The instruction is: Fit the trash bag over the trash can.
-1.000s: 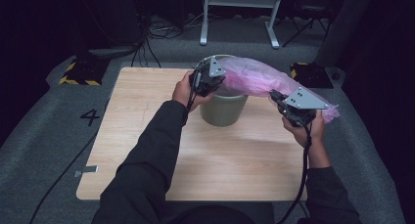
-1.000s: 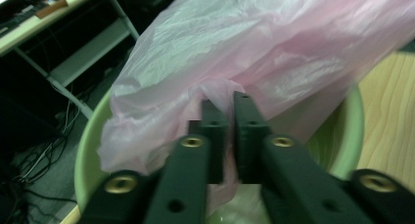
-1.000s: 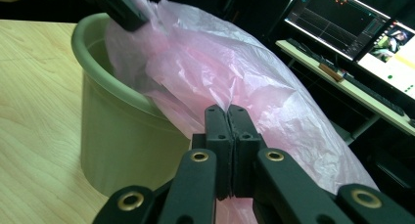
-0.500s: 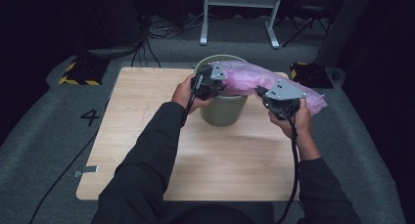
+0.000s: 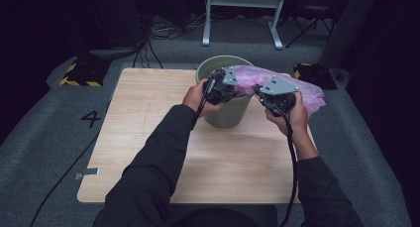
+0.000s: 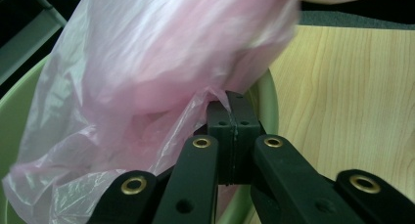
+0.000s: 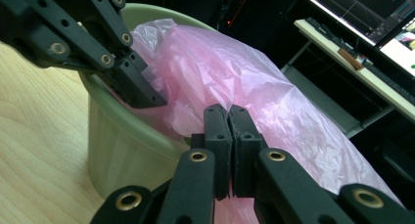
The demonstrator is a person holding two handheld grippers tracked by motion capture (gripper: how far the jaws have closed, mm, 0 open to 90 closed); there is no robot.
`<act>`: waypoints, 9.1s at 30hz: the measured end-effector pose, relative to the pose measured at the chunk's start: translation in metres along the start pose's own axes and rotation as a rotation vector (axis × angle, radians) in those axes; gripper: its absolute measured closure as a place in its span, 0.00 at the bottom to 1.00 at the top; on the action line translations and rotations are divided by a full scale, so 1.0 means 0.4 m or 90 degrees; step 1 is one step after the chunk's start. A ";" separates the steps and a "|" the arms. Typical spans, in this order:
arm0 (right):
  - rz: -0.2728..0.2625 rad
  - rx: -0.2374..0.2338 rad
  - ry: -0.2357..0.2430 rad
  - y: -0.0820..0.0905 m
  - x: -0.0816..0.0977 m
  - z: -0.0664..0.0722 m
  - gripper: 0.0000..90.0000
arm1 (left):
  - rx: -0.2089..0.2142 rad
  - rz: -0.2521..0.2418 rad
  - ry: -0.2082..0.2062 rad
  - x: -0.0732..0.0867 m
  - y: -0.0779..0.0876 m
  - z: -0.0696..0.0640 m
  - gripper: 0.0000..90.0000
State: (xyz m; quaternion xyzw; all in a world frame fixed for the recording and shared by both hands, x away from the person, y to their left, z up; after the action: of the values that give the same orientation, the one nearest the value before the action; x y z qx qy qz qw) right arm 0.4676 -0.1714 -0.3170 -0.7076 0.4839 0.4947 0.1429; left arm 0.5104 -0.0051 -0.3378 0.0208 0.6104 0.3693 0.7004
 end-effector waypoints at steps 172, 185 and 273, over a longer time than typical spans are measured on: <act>-0.134 -0.121 -0.033 0.149 0.097 0.088 0.43 | -0.135 -0.098 0.066 0.113 0.120 0.093 1.00; -0.116 -0.081 0.003 0.092 0.093 0.057 0.83 | -0.068 -0.151 0.063 0.100 0.182 0.051 0.37; -0.119 -0.064 -0.019 0.083 0.111 -0.001 0.40 | -0.164 -0.144 0.151 0.183 0.166 0.201 0.99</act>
State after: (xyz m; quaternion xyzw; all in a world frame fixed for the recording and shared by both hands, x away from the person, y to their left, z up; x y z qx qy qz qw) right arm 0.4422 -0.2121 -0.3450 -0.7487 0.3881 0.5130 0.1601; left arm 0.5464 0.1169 -0.3470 -0.1814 0.6346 0.3634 0.6575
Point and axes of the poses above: each handheld gripper's, and its own axes: y roughly backward along the jaws, x roughly out of its underside, z roughly to its left, the point moved 3 cm from there along -y, roughly forward along the jaws, and after that the axes turned 8 degrees about -z, right-handed, at the moved point
